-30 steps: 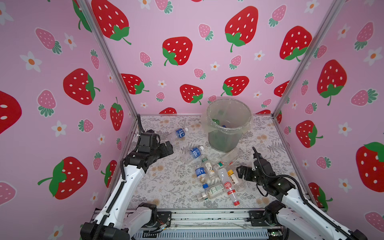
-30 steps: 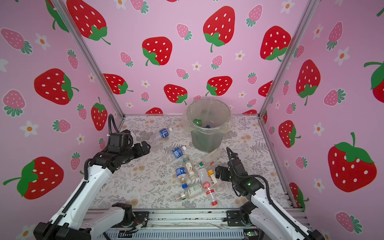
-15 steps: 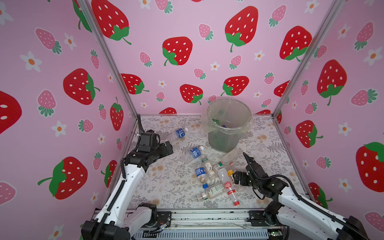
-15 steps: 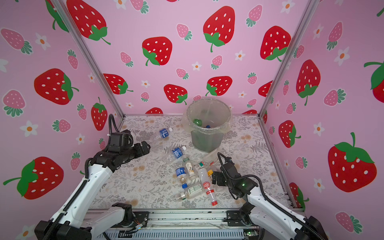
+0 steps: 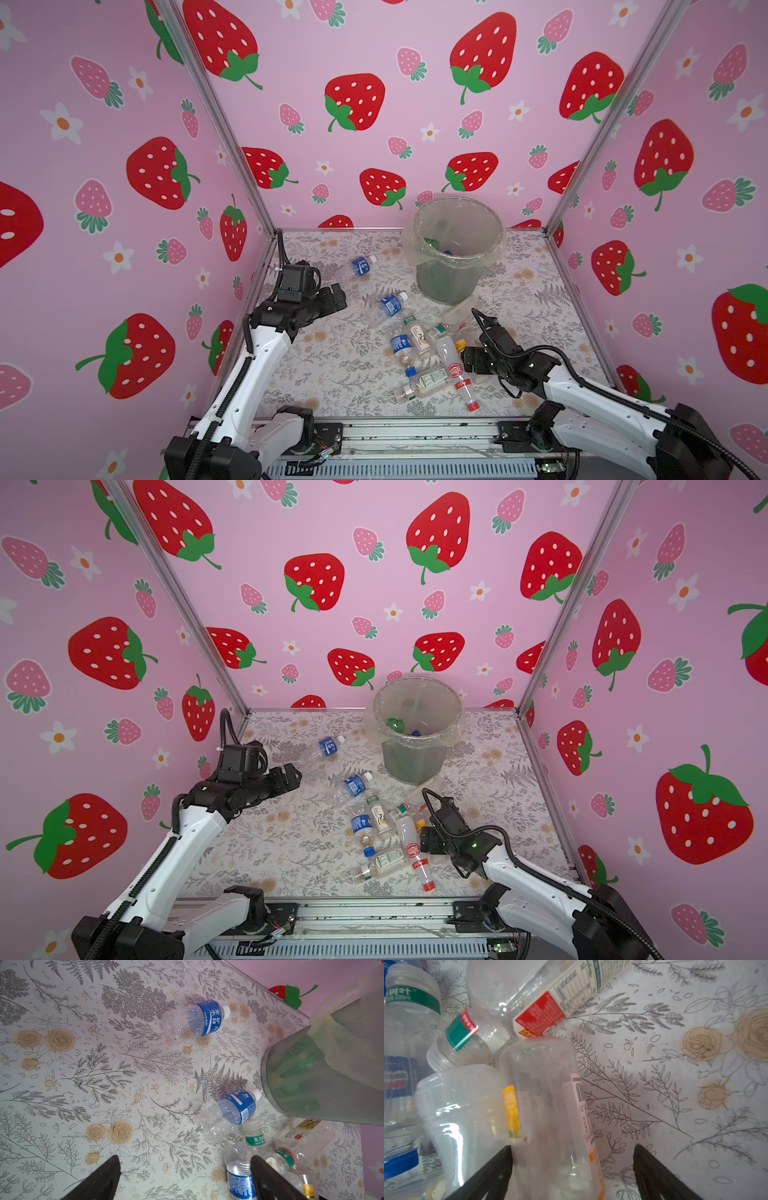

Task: Throw the plastic bottles in the bin
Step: 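Close the right gripper on the clear yellow-labelled bottle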

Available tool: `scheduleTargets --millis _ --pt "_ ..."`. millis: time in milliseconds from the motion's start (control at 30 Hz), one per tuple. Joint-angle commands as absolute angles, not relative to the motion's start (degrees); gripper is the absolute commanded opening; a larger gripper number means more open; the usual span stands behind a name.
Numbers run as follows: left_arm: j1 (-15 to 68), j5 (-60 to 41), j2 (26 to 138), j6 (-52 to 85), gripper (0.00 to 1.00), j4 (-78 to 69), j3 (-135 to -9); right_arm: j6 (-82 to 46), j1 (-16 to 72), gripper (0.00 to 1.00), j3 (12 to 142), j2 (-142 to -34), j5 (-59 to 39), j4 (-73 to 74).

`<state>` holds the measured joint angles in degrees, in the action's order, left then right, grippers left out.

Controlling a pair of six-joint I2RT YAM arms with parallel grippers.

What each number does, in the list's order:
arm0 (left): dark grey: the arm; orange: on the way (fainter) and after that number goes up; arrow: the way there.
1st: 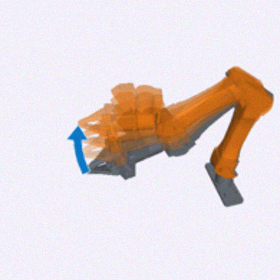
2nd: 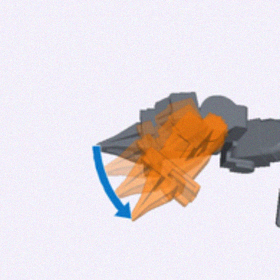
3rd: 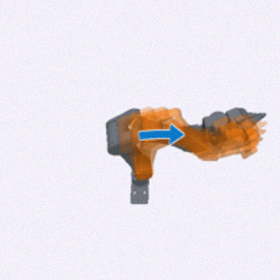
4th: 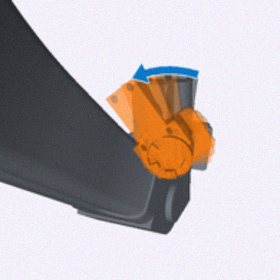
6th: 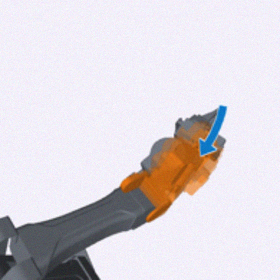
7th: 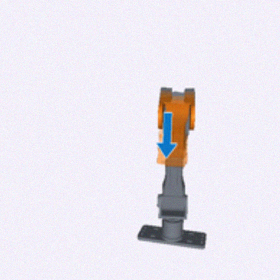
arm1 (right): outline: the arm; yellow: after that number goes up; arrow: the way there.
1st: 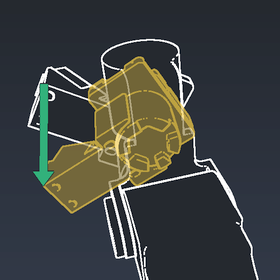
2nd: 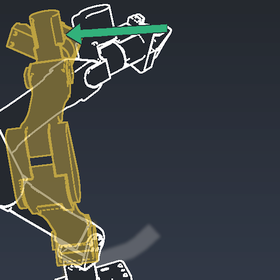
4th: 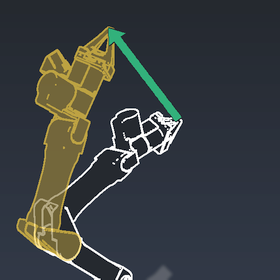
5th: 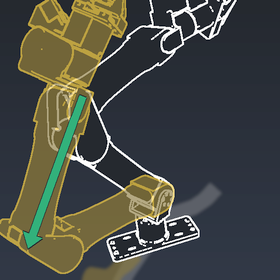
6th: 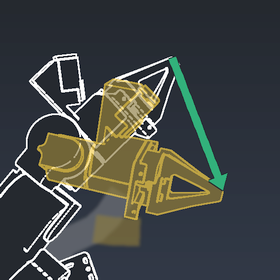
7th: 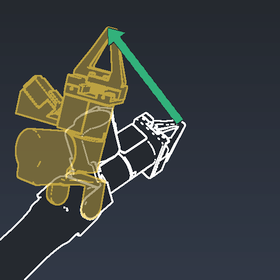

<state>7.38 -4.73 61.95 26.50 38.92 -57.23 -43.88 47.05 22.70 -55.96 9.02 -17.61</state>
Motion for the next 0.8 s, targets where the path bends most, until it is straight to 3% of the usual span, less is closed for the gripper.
scheduleTargets --millis 0,400,600,767 --pt "7.04 -4.75 61.77 25.75 0.99 40.16 -57.42 -44.36 47.43 0.90 23.58 -56.74 10.17 -16.37" --pt "6.95 -4.82 61.64 25.67 0.99 40.43 -57.54 -43.93 47.40 0.81 22.63 -58.21 10.70 -14.32" --pt "6.90 -4.75 61.93 25.70 0.99 40.43 -57.60 -44.03 47.40 0.60 22.19 -56.07 11.29 -15.70" --pt "6.99 -4.32 61.60 25.66 0.99 40.50 -57.41 -44.58 47.44 0.58 22.40 -52.60 12.54 -17.87"
